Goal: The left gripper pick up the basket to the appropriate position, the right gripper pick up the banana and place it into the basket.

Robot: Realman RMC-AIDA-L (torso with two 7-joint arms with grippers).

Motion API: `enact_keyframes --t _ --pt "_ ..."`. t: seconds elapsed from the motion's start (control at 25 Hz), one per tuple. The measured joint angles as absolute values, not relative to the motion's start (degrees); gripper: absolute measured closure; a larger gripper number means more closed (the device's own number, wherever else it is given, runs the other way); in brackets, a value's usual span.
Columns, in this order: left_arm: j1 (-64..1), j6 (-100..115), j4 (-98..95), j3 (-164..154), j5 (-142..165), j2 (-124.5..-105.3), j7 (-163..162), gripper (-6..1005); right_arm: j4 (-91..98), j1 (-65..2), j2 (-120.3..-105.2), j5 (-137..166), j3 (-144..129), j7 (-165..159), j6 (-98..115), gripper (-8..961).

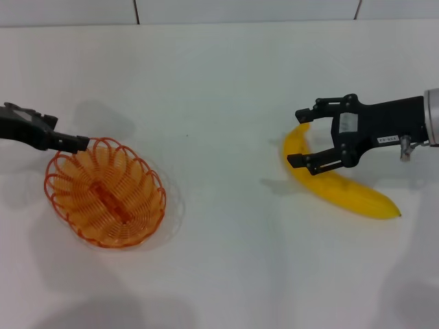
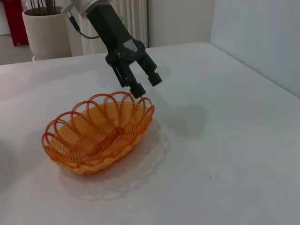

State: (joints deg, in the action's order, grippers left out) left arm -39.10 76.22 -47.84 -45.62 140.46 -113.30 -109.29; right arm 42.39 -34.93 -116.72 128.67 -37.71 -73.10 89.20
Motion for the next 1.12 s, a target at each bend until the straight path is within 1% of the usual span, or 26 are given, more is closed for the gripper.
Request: enact_keyframes --t 0.32,0.36,0.48,0.72,1.12 --pt "-39.7 76.1 -47.6 -45.7 143.0 -114.76 -108.8 192 41.9 -35.1 -116.72 128.7 -37.7 -73.1 89.2 49" --pt "-40.1 75.6 -47.5 -45.8 144.4 -115.27 -108.8 194 41.9 -35.1 -116.71 128.7 -37.7 -73.1 89.2 49" --pt "-40.4 74.8 -47.4 -45.8 145.8 -115.91 -108.8 198 41.9 -35.1 -116.71 128.7 -37.7 -73.1 89.1 49" --pt "-41.8 74.0 -44.1 -45.9 146.7 -115.83 -108.8 207 41.1 -35.3 -116.67 128.7 -37.7 -73.0 88.1 49" --pt "-42.1 73.0 -43.5 -46.2 148.0 -116.02 -109.0 223 40.5 -35.5 -116.54 129.0 -37.7 -73.0 87.8 50"
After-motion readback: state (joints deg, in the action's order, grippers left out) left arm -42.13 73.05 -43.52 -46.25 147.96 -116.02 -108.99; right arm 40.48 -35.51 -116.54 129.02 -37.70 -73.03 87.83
